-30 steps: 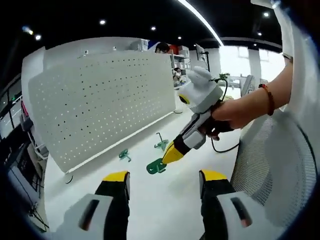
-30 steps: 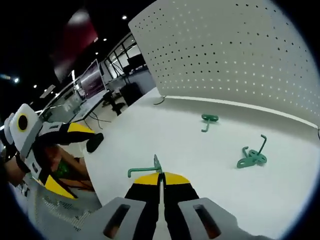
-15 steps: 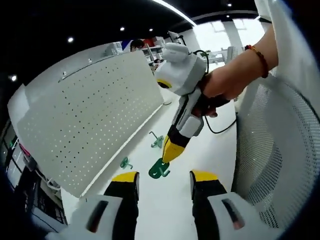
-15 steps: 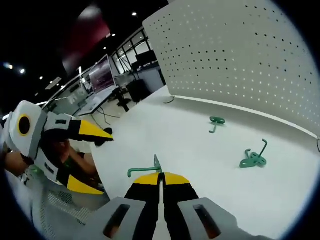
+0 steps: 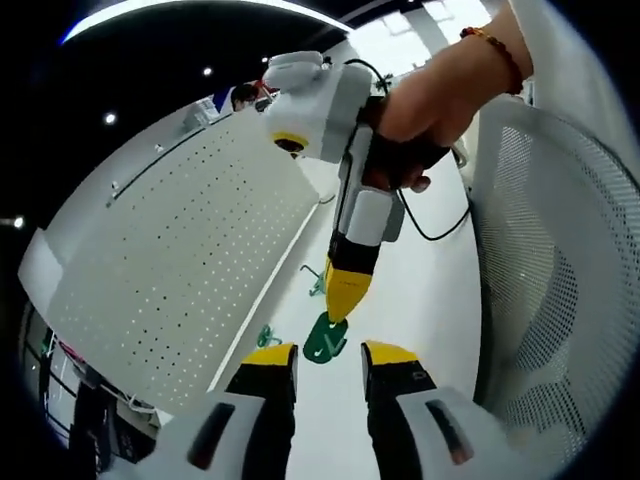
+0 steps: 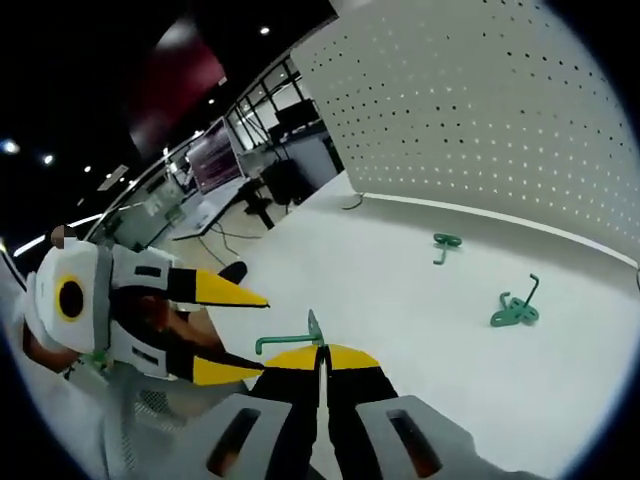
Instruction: Insert the hook assembly into the mounting plate slot until the hook locks in place.
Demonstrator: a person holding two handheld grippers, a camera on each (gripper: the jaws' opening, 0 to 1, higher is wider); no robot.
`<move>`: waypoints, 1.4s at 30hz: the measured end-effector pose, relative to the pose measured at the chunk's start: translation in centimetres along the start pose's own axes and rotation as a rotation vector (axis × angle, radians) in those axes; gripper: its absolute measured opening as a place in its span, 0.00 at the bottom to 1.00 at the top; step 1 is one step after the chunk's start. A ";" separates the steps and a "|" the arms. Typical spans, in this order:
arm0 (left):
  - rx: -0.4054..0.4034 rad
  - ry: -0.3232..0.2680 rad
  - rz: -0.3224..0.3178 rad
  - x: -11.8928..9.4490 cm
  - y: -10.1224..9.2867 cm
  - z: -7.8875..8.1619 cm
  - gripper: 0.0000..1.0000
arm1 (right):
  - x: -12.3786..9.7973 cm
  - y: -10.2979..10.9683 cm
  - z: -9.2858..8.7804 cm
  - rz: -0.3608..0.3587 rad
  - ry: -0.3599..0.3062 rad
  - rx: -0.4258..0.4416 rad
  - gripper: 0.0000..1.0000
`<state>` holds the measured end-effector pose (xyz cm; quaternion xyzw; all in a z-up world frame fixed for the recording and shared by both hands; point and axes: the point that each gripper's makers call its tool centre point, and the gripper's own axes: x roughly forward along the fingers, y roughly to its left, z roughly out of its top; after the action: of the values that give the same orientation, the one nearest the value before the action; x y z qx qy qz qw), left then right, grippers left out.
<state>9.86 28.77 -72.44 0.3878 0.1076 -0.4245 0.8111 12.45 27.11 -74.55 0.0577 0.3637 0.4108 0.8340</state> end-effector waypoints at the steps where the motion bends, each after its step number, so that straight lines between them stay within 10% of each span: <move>1: 0.005 0.002 -0.002 0.0 -0.1 0.0 0.23 | 0.0 0.2 0.0 0.008 0.004 0.007 0.00; 24: 0.226 0.129 -0.007 0.8 -0.8 -1.0 0.05 | -0.1 2.2 -0.3 0.023 0.040 0.066 0.00; 42: 0.166 0.128 0.017 0.5 -0.3 -1.1 0.04 | -0.3 2.6 0.5 0.038 -0.004 0.058 0.00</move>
<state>10.10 29.13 -73.58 0.4809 0.1205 -0.3994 0.7712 11.01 28.70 -73.00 0.0896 0.3728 0.4156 0.8248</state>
